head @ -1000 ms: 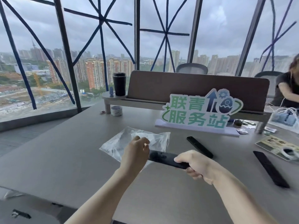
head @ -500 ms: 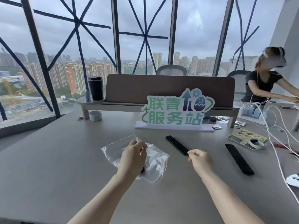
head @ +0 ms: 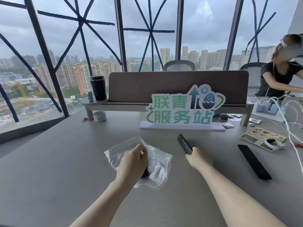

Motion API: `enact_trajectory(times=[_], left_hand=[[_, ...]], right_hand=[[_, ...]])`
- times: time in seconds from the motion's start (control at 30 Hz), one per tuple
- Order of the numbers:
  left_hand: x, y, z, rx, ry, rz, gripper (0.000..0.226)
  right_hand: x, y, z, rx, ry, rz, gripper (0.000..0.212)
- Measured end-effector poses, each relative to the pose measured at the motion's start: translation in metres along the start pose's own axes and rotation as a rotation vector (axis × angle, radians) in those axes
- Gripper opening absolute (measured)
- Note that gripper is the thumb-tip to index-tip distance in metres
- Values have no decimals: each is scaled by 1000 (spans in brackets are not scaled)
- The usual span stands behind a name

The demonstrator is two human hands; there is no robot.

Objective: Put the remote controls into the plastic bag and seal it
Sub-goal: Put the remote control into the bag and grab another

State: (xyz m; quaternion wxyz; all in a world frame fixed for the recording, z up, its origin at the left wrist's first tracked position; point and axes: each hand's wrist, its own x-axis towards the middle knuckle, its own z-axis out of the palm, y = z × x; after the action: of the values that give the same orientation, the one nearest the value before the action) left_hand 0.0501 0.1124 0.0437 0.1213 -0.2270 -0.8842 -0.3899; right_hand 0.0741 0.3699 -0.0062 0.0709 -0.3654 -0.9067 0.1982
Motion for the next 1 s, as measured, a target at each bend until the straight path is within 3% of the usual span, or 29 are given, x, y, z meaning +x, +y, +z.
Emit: enact_trajectory(times=[0.07,0.2,0.27,0.4,0.53,0.7,0.8,0.9,1.0], left_hand=[[4,3,4,-18,-3,7,17],[13,21,14,-66,-23,28,17],[20,37,21,-114,-29,57,17],[24,69,32,-149,-35,129,18],[9,80,39,-178,-72,141,18],[-7,83,35,-169,-89,163,18],[-9,79,35,-182,-91,127,18],[-12,75,41,-157,-109,109,16],[-16,74,49,-134,-125,110,16]], right_hand=[[-5,11,-12,190,-80,21,25],[-50,38,-67,819,-185,60,23],[-83,52,-101,975,-278,16,26],[-132,65,-140,912,-458,-23,28],[-142,47,-117,800,-545,-40,26],[-134,20,-64,886,-429,-32,27],[-129,40,-65,866,-120,66,23],[-113,83,-82,738,143,142,24],[-86,132,-95,431,261,238,21]])
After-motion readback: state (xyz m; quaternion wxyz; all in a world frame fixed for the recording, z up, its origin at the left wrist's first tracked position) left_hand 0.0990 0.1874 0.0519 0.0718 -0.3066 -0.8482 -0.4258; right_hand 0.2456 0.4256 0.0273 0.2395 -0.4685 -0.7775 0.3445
